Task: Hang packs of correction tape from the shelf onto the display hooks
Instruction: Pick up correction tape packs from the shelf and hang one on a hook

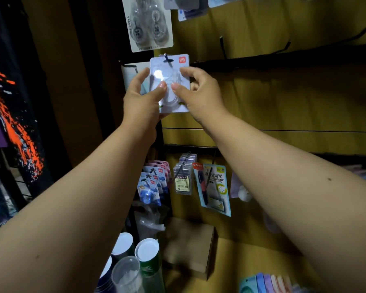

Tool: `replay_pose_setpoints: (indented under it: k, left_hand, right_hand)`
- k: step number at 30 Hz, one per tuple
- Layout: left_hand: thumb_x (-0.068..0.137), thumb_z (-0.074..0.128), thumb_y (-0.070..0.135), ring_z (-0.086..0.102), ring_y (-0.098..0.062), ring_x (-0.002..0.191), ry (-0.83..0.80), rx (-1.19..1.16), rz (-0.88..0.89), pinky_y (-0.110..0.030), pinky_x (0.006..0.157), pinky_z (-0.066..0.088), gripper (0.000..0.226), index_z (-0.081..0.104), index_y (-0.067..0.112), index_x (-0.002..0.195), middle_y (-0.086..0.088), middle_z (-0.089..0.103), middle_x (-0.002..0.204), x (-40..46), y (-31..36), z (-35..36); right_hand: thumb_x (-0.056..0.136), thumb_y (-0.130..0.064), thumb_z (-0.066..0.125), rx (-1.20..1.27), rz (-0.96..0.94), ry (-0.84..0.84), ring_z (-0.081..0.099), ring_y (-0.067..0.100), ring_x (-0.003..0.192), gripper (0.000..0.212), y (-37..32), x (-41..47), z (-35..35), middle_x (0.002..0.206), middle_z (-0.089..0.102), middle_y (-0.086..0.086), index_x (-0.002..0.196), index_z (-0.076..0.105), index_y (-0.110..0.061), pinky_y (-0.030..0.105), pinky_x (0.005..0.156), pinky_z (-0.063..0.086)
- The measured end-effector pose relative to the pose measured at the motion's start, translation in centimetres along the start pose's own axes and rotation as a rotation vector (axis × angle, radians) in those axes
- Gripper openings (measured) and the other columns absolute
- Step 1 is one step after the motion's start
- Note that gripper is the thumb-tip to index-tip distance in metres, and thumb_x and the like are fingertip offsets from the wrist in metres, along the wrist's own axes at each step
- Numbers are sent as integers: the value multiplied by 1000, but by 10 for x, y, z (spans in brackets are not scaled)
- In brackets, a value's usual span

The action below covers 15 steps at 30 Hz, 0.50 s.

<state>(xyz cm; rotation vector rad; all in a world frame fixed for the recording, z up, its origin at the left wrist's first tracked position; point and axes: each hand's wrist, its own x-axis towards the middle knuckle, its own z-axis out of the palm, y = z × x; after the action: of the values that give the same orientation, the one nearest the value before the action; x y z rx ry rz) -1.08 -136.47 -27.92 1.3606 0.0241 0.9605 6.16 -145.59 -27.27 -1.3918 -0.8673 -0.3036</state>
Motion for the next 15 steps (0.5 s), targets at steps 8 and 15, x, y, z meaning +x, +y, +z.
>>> replay_pose_setpoints:
  k: [8,15]
  left_hand:
    - [104,37,35,59,-20,115,-22,323,-55,-29,68,50,40,43,32,143,5,52,140,21,-10,5]
    - [89,29,64,57,-21,119,-149,437,-99,-48,100,45,65,35,36,148,4,47,147,30,-18,6]
  right_hand:
    - [90,-11,62,-166,59,-80,52,17,125,53,19,18,3,141,51,3,141,46,-14,27,103,45]
    - [97,-24,49,-264,132,-159,54,27,118,57,27,25,-1,149,40,2,148,27,-35,22,66,44]
